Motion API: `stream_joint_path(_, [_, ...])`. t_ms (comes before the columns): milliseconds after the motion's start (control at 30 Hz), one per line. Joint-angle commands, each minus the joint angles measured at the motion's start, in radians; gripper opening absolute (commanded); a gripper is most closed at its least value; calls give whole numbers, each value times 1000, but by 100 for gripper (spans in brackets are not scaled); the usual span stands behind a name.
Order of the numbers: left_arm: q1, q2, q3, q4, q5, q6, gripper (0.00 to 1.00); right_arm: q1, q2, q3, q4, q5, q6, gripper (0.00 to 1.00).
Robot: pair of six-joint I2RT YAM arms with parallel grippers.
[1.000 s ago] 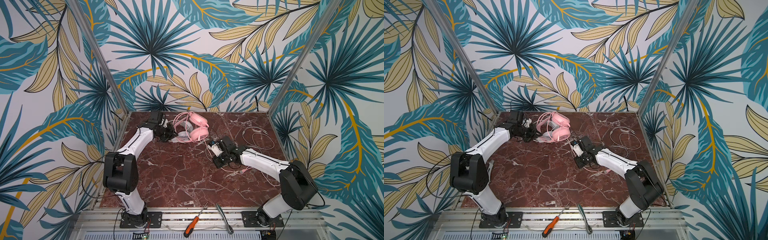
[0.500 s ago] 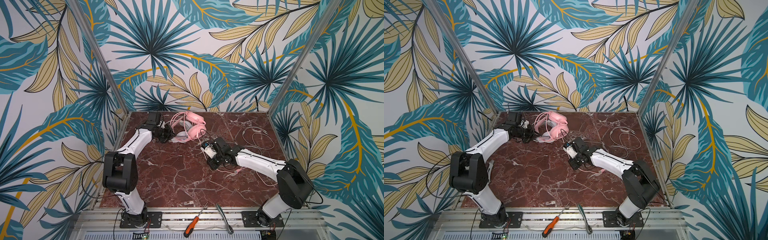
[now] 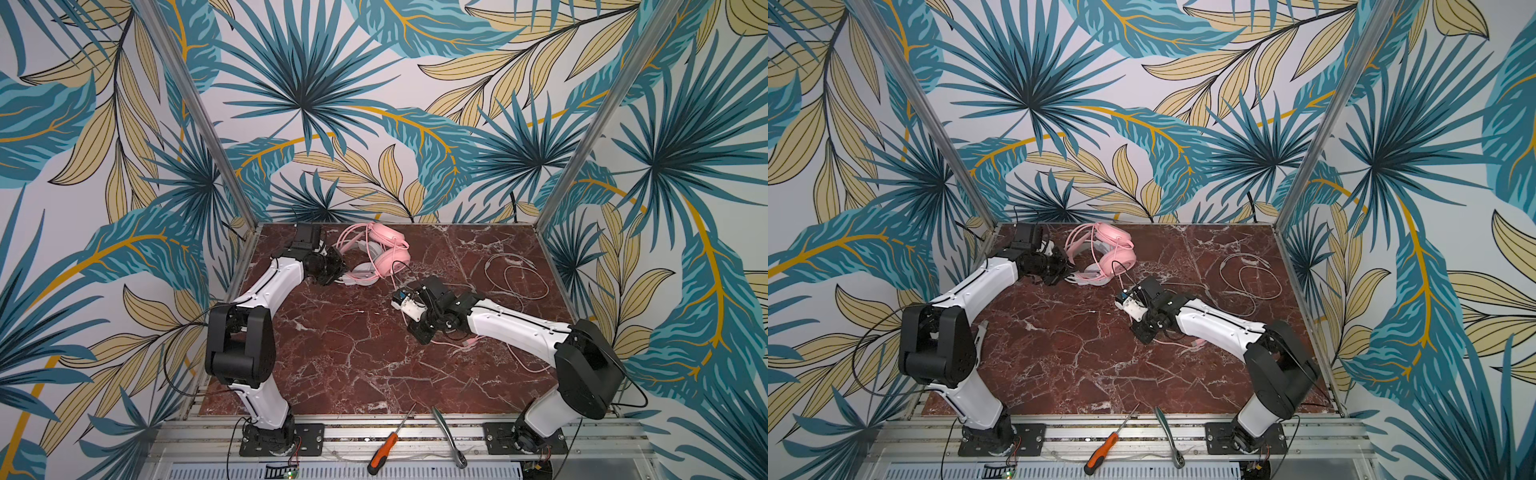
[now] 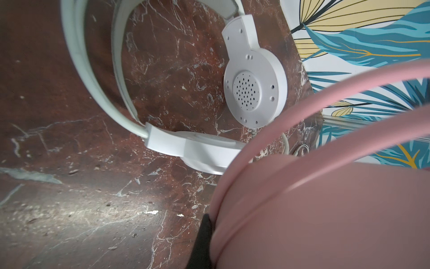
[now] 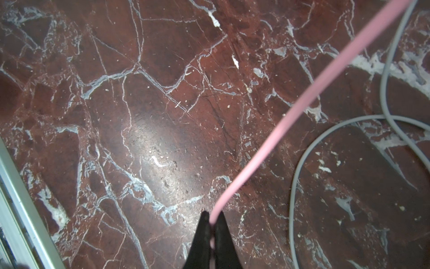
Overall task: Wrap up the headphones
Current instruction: 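Pull the pink cable toward the headset held by the left gripper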
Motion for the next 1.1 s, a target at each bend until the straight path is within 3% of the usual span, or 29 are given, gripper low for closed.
stream_joint_path(0, [12, -3, 61, 69, -20, -21, 0, 20, 11, 29, -99, -36, -62, 0])
stream_joint_path(300, [-15, 9, 64, 12, -112, 21, 0, 50, 56, 144, -175, -62, -139, 0])
stream_joint_path(767, [-85, 33, 106, -130, -290, 111, 0, 64, 158, 477, -461, -44, -320, 0])
stream_joint_path(1067, [-129, 35, 132, -213, -373, 167, 0, 74, 237, 695, -706, -12, -348, 0])
